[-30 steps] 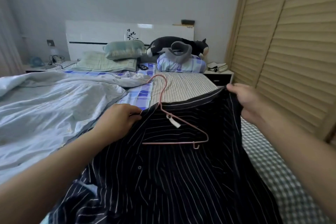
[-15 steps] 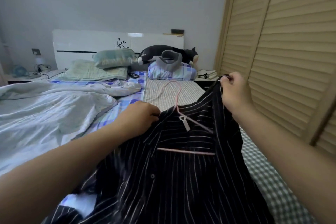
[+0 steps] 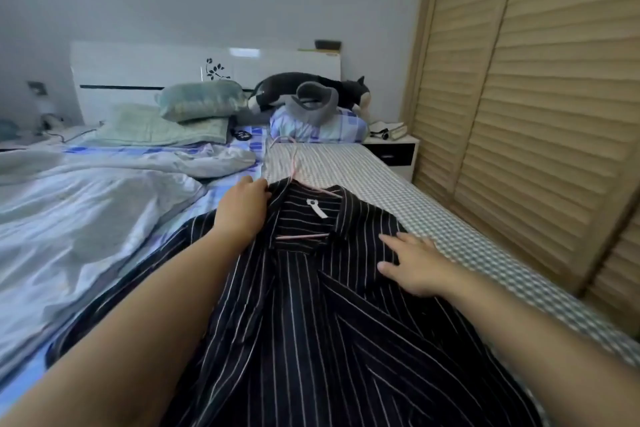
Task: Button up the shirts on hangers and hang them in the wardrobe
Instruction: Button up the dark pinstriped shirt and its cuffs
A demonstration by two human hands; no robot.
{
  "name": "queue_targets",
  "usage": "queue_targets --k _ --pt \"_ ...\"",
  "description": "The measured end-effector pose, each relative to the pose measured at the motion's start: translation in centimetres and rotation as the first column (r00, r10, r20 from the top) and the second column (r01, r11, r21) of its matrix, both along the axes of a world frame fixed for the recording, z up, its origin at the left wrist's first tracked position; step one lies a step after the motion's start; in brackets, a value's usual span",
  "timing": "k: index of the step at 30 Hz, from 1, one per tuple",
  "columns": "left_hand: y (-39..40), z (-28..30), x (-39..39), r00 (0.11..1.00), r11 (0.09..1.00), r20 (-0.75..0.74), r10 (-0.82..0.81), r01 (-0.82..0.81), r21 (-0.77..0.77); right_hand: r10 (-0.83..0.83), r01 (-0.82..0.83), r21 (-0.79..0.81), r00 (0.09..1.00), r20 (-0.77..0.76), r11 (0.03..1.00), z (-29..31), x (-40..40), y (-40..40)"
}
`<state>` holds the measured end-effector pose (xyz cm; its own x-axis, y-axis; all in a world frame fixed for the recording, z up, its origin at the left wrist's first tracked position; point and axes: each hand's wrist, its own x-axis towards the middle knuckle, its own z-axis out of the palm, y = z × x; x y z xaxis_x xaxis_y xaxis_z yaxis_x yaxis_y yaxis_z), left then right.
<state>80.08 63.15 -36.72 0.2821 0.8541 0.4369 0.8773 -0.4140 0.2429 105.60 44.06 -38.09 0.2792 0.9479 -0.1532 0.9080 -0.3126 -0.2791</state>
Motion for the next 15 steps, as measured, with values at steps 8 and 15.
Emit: queue_targets --k 8,15 --pt "-10.0 -12.1 -1.4 0.967 0.839 -0.240 -0.089 -0.057 -0.540 0.014 -0.004 -0.386 1.000 0.024 0.923 -10.0 2.1 -2.0" --pt "-22.9 -11.3 -9.9 0.940 0.891 -0.342 -0.016 -0.142 -0.432 -0.002 0.030 -0.120 0.975 0.221 0.992 -9.9 -0.6 -3.7"
